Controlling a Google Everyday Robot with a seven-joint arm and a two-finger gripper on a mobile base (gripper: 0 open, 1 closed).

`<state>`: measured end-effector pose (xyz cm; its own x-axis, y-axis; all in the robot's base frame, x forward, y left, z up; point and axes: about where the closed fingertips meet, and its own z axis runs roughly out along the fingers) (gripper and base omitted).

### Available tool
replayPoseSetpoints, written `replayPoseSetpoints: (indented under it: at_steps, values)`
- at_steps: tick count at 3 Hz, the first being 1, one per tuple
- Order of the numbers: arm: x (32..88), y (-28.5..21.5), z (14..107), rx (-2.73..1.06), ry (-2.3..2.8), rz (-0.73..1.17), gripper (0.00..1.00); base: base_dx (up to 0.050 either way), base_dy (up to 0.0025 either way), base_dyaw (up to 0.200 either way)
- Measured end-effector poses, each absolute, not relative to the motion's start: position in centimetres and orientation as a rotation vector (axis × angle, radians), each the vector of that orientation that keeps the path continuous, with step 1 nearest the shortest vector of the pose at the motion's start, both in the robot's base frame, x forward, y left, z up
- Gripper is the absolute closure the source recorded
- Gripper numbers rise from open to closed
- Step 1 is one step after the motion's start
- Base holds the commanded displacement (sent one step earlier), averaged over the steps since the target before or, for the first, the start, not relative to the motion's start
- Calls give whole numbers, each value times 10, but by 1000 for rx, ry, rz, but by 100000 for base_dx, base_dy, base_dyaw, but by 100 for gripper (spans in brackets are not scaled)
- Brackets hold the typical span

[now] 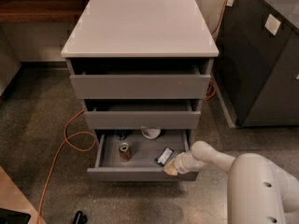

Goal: Pick rxbar blueberry from bottom drawer and place on counter

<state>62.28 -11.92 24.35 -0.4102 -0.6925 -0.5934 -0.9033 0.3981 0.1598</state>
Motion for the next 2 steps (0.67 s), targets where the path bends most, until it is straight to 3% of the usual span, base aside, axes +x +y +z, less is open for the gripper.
replayPoseSetpoints:
  at_steps: [2]
  values:
    - [657, -141, 227, -1346, 2245, 595, 100, 0, 0, 0]
